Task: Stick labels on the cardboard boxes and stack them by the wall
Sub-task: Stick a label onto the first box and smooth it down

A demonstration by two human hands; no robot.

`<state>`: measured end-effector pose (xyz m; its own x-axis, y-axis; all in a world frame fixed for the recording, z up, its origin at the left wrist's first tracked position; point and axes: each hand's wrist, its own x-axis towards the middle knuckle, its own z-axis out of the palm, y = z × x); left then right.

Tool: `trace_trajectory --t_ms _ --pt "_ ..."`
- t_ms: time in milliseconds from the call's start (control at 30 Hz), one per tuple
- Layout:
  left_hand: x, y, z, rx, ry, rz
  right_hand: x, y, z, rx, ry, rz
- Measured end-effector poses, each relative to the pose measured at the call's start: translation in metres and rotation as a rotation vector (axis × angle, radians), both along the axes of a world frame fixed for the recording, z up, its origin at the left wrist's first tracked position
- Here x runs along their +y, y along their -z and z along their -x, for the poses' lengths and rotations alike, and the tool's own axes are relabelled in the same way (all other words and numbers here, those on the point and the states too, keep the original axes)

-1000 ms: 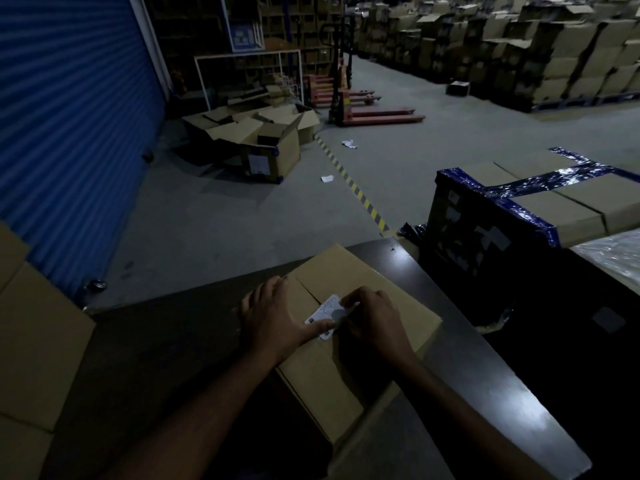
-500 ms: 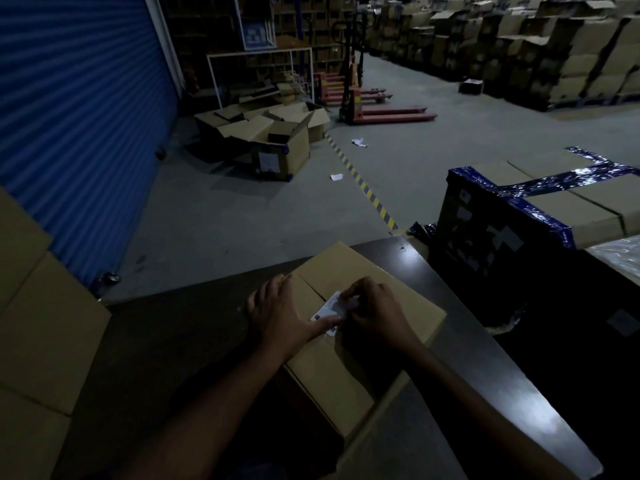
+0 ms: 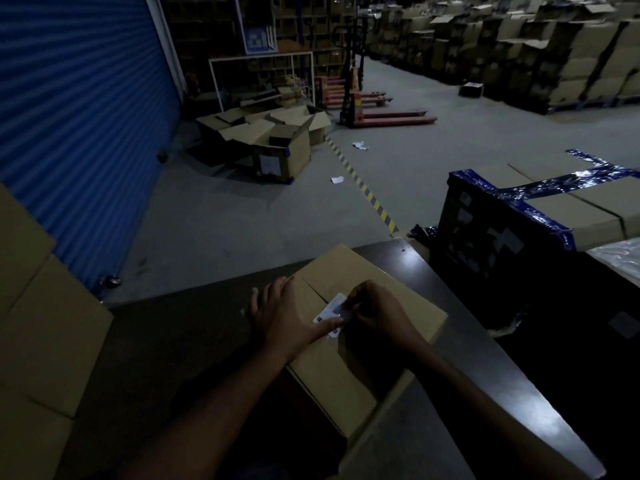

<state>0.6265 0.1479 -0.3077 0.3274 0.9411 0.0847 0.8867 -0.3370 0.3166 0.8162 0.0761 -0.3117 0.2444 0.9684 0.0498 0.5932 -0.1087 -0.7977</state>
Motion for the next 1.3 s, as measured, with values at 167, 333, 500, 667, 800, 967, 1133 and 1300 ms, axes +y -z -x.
trace_trajectory --t_ms 167,333,500,667,800,967,1133,1300 --pt "-0.001 -0.004 -0.001 -0.012 -0.008 0.038 -0.034 0.010 0.025 -0.133 0.249 -0.062" --pt "-0.008 -0.008 0.000 -0.019 -0.054 0.063 -0.057 0.011 0.051 -0.257 0.358 -0.181" --pt "-0.015 -0.009 0.019 -0.022 -0.205 0.080 -0.038 -0.002 0.018 -0.258 0.178 -0.136" --pt "-0.018 -0.007 0.030 -0.223 -0.227 0.251 -0.016 -0.021 -0.027 -0.039 -0.091 -0.066" --pt "-0.012 -0.006 0.015 -0.276 -0.175 0.234 -0.006 -0.017 -0.016 -0.014 -0.059 -0.013" --pt "-0.008 0.005 -0.001 -0.338 -0.109 0.255 -0.011 -0.004 0.003 0.007 0.064 -0.082" --pt "-0.010 0.010 -0.001 -0.354 -0.103 0.217 -0.013 -0.003 0.003 -0.266 -0.015 -0.020" --pt "-0.009 0.012 -0.002 -0.344 -0.112 0.233 -0.006 0.002 0.001 -0.165 0.049 -0.053"
